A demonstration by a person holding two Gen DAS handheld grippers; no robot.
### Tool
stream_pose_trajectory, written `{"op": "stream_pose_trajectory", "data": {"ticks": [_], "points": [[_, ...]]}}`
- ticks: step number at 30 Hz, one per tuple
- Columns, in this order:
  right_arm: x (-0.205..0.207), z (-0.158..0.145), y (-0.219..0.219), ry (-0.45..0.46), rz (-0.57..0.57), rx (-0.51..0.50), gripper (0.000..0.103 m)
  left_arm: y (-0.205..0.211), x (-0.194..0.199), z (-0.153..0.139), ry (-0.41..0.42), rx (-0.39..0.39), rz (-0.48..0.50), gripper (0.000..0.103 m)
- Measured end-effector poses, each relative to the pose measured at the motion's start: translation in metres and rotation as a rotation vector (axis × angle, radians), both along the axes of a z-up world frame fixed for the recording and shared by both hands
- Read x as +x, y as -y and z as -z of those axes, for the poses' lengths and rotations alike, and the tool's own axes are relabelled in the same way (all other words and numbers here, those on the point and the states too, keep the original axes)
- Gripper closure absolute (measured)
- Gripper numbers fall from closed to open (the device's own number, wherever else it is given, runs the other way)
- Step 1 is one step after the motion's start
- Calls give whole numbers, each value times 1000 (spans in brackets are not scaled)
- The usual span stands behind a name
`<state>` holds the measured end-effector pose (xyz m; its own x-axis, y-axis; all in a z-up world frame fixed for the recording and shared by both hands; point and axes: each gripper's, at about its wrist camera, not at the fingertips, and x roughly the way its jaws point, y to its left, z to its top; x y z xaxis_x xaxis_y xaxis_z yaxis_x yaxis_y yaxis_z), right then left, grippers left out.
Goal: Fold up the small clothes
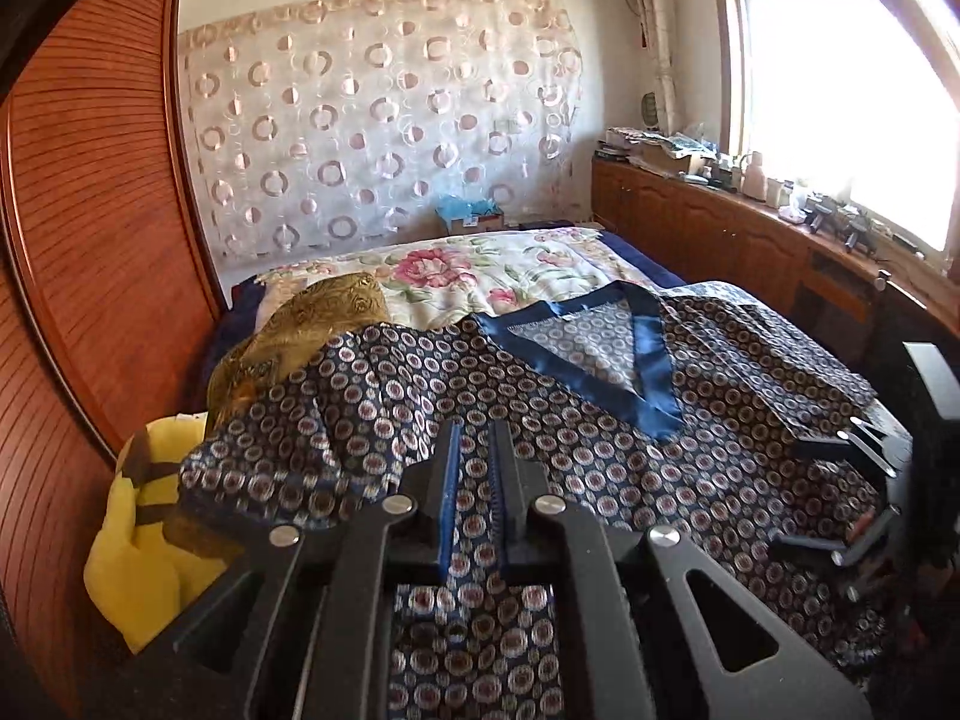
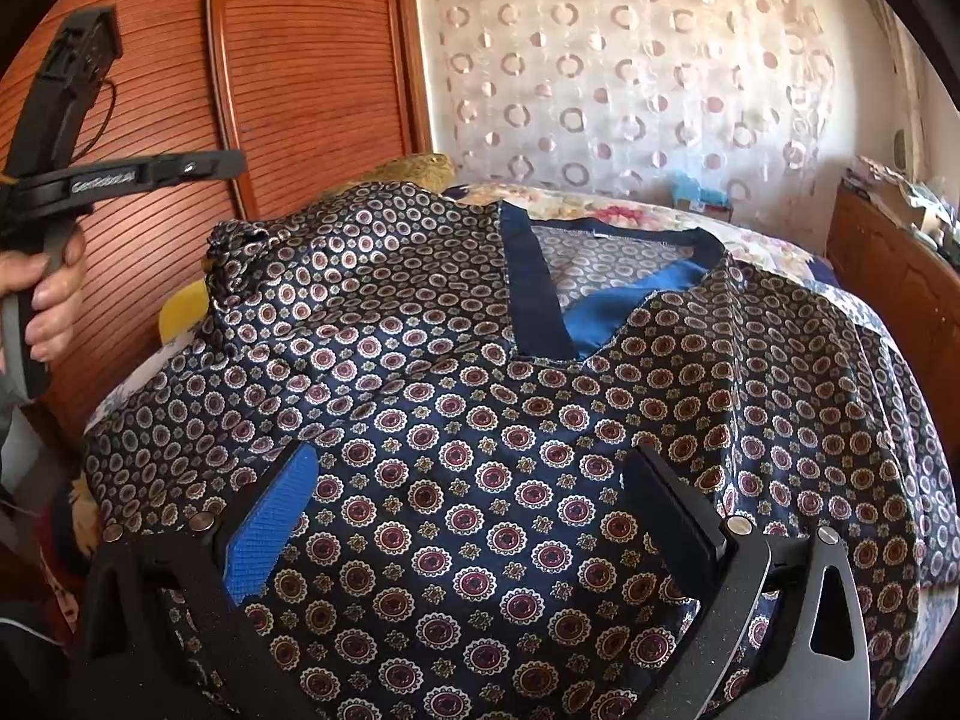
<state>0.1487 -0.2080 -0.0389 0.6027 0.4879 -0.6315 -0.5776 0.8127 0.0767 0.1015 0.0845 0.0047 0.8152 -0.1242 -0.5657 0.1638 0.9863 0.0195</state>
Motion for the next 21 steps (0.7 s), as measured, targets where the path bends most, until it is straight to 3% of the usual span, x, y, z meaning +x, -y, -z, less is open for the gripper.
{"op": "stream_pose_trajectory", "data": {"ticks": [2, 8, 17, 21], "points": [[1, 0, -2, -8, -5, -7, 0, -5, -11, 1, -13, 1, -6, 70], [4, -14, -15, 10, -55, -17, 3, -30, -52, 8, -2, -40, -72, 48], [32, -52, -93, 83, -239, 4, 12, -68, -93, 20, 13, -76, -202, 48], [43, -56, -149, 116, -339, 1, 24, -83, -104, 27, 32, -111, -259, 48]]}}
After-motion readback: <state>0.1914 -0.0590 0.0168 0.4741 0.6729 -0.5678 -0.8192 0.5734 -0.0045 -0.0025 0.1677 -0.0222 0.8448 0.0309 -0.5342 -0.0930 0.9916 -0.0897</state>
